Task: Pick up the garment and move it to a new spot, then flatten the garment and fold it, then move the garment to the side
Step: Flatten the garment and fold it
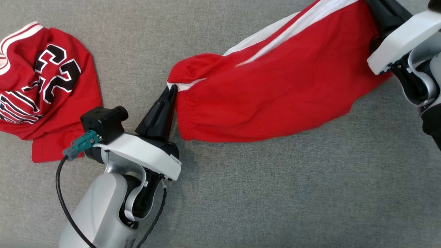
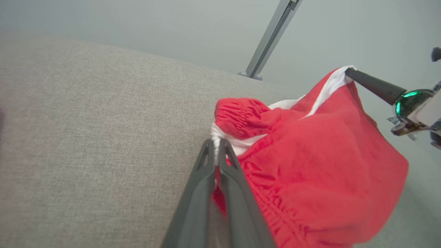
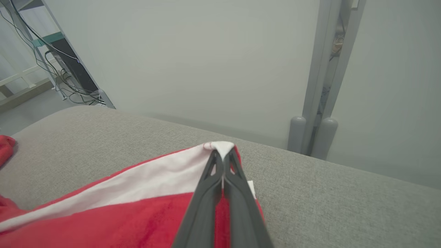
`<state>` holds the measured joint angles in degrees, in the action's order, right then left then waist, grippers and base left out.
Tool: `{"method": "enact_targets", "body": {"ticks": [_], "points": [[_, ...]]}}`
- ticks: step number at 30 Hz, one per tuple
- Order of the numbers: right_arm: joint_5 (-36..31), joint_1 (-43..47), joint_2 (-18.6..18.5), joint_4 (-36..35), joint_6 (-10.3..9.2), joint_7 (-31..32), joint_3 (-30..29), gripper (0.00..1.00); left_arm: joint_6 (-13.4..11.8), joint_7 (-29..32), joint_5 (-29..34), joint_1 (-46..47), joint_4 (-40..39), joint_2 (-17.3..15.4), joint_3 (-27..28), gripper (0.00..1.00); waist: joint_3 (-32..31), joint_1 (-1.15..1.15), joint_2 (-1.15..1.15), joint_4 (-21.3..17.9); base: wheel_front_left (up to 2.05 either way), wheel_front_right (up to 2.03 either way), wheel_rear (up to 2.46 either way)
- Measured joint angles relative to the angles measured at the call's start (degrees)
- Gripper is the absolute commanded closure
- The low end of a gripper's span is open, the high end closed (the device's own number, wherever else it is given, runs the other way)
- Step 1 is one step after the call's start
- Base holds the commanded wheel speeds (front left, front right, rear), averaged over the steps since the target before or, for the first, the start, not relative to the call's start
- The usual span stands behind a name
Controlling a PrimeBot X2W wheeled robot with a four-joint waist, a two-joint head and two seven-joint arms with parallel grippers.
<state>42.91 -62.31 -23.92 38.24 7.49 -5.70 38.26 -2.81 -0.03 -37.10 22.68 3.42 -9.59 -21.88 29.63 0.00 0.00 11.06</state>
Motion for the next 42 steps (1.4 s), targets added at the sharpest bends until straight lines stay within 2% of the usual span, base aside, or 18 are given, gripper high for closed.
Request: {"method": "enact_targets", "body": {"ticks": [14, 15, 16, 17, 20, 25, 27, 31, 34, 37, 42], "points": [[6.9, -5.7, 0.0, 9.0, 0.0, -3.8, 8.4, 1.0, 1.4, -3.7, -1.2, 2.8, 5.7, 2.1, 0.5, 1.0, 1.9, 0.0, 0.0, 0.8, 0.0, 0.0, 0.0], [7.3, -5.9, 0.0, 9.3, 0.0, -4.0, 8.9, 0.6, 1.6, -3.8, -1.2, 3.0, 6.0, 2.2, 0.4, 0.64, 1.9, 0.0, 0.0, 0.8, 0.0, 0.0, 0.0], [7.7, -5.9, 0.1, 9.6, 0.0, -4.4, 9.5, 0.08, 1.7, -3.9, -1.2, 3.2, 6.2, 2.2, 0.1, 0.07, 1.9, 0.0, 0.0, 0.8, 0.0, 0.0, 0.0], [8.3, -6.0, 0.1, 9.9, 0.0, -4.7, 10.1, 0.0, 1.8, -4.1, -1.1, 3.4, 6.3, 2.2, 0.0, 0.0, 1.8, 0.0, 0.0, 0.7, 0.0, 0.0, 0.0], [9.4, -6.1, 0.2, 10.5, 0.0, -6.2, 11.6, 0.0, 1.6, -5.4, 0.1, 3.4, 6.8, 2.0, -0.3, 0.0, 1.4, 0.0, 0.0, 0.5, 0.0, 0.0, 0.0], [9.5, -5.0, 0.1, 11.6, 0.0, -8.8, 12.2, 0.0, -1.2, -10.2, 4.3, 2.7, 6.5, 1.0, -0.1, 0.0, 0.0, 0.0, 0.0, -0.2, 0.0, 0.0, 0.0], [8.4, -4.3, 0.0, 12.2, 0.0, -9.1, 10.8, 0.0, -2.4, -11.8, 5.6, 1.8, 6.0, 1.0, 0.3, 0.0, -0.7, 0.0, 0.0, -0.5, 0.0, 0.0, 0.0], [2.6, -2.5, -0.3, 8.7, 0.0, -9.5, 2.0, 0.0, -4.4, -13.9, 7.7, 1.0, 4.0, 0.5, 2.1, 0.0, -2.0, 0.0, 0.0, -1.6, 0.0, 0.0, 0.0], [-3.2, 2.3, 0.3, 5.2, 0.0, -9.5, -5.3, 0.0, -5.4, -14.5, 9.5, -0.2, 2.5, -0.1, 3.9, 0.0, -3.0, 0.0, 0.0, -2.4, 0.0, 0.0, 0.0], [-9.0, 7.4, 1.9, 0.8, 0.0, -9.4, -11.7, 0.0, -6.1, -14.8, 10.9, -1.2, 1.2, -0.7, 5.7, 0.0, -4.2, 0.0, 0.0, -3.2, 0.0, 0.0, 0.0], [-15.9, 16.6, 4.8, -5.4, 0.0, -9.4, -18.2, 0.0, -6.2, -14.9, 12.3, -3.5, 0.4, -1.8, 8.4, 0.0, -6.2, 0.0, 0.0, -4.8, 0.0, 0.0, 0.0]]}}
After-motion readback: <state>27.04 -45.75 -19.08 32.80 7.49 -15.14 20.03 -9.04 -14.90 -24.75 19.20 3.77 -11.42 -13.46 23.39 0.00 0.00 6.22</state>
